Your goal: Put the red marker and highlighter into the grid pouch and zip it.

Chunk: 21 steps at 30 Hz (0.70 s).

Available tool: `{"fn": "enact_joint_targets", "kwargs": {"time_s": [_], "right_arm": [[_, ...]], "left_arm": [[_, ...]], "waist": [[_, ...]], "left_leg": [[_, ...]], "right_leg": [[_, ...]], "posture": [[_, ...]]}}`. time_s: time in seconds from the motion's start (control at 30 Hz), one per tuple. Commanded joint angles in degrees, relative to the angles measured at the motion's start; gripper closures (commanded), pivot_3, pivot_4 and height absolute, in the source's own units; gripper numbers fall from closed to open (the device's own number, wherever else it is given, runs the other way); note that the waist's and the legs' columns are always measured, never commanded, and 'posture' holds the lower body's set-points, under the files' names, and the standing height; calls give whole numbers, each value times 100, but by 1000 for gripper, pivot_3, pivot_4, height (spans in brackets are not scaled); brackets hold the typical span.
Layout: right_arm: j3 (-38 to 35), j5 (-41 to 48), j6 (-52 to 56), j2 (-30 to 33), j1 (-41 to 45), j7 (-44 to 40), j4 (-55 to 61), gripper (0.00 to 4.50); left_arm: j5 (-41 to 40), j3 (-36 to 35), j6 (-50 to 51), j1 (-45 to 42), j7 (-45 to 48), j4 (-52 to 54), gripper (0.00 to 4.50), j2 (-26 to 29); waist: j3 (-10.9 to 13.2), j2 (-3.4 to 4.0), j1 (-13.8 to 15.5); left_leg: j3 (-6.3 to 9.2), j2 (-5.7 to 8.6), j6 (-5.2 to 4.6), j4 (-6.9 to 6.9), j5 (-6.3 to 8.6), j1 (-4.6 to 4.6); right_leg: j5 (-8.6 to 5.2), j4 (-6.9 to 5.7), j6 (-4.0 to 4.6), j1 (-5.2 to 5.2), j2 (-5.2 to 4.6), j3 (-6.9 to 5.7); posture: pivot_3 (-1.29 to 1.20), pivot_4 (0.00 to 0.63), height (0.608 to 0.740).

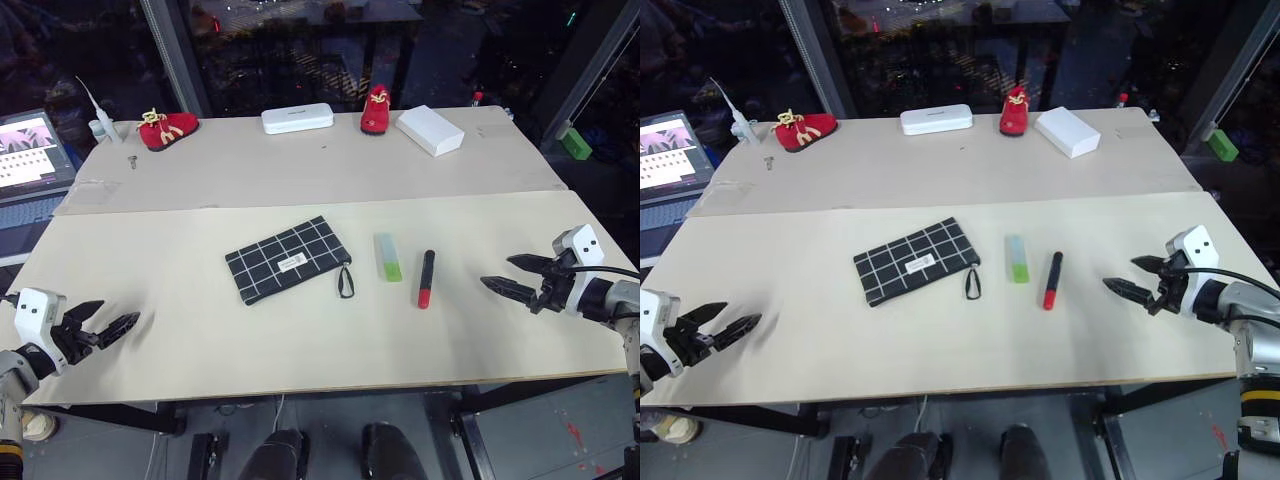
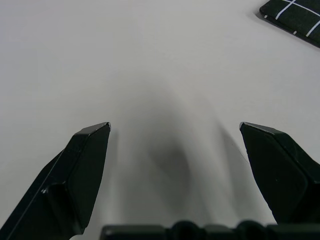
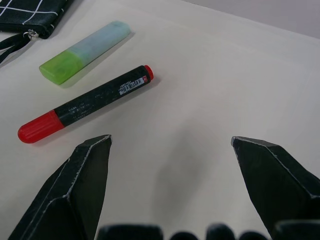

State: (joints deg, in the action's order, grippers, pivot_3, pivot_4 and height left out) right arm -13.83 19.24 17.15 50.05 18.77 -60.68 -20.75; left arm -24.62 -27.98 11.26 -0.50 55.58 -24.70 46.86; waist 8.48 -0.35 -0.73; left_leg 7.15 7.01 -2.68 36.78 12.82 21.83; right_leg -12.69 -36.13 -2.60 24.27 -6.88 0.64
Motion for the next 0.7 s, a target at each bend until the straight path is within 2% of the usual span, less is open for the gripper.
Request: {"fn": "enact_joint_targets", "kwargs": {"time_s": [0.03, 0.17, 0.23, 0.3, 0.33, 0.47, 0.57, 0.63, 0.7], "right_arm": [[-53, 13, -7, -9, 69, 87, 151, 238], [-19, 25, 7, -81, 122, 156, 113, 238], [-17, 34, 90, -120, 224, 234, 13, 609], [2, 3, 103, -131, 349, 302, -117, 1134], [17, 21, 70, -123, 347, 243, -96, 1545], [37, 69, 98, -119, 428, 168, -91, 2827], [89, 45, 42, -143, 498, 142, -114, 3980], [139, 41, 32, -164, 524, 103, -79, 4456], [200, 65, 81, -211, 577, 62, -16, 4456]], "left_arm": [[-182, -36, 237, -85, 94, 302, 12, 90], [-461, -20, 532, -76, 593, 605, 12, 172], [-231, 13, 72, -176, 600, 472, 0, 178], [277, 147, -852, -276, 482, 191, 0, 212], [483, 224, -1247, -279, 462, 91, 0, 235], [966, 467, -2276, -361, 406, -171, 0, 287], [1297, 654, -3021, -579, 268, -391, 0, 313], [1475, 802, -3412, -667, 257, -487, 0, 332], [1614, 943, -3729, -741, 275, -569, 0, 353]], "waist": [[0, 0, 1], [0, -1, 2], [0, 0, 0], [0, 0, 1], [0, 0, -1], [0, 0, 4], [0, 0, 9], [0, 0, 11], [0, 0, 11]], "left_leg": [[0, 0, 0, 0, 0, 0], [-2, 0, 0, 0, 0, -1], [-3, -1, 0, 0, 0, -1], [-5, -5, 0, 0, 0, -2], [-8, -6, 0, 0, 0, -4], [-20, -11, -1, 0, 2, -5], [-25, -11, -4, 0, 4, -3], [-25, -11, -4, 0, 4, -4], [-26, -11, -4, 0, 3, -4]], "right_leg": [[0, 0, 0, 0, 0, 0], [2, 1, -4, -1, 0, 1], [2, 1, -4, -1, 1, 2], [5, 1, 0, 1, 5, 4], [6, 2, 2, 0, 5, 6], [8, 7, 4, 1, 5, 12], [10, 8, 2, 2, 4, 13], [11, 8, 0, 2, 4, 13], [11, 8, 0, 2, 4, 13]], "posture": [[0, 150, 740], [0, 150, 740], [0, 150, 740], [0, 150, 740], [0, 150, 740], [0, 150, 740], [0, 150, 740], [0, 150, 740], [0, 150, 740]]}}
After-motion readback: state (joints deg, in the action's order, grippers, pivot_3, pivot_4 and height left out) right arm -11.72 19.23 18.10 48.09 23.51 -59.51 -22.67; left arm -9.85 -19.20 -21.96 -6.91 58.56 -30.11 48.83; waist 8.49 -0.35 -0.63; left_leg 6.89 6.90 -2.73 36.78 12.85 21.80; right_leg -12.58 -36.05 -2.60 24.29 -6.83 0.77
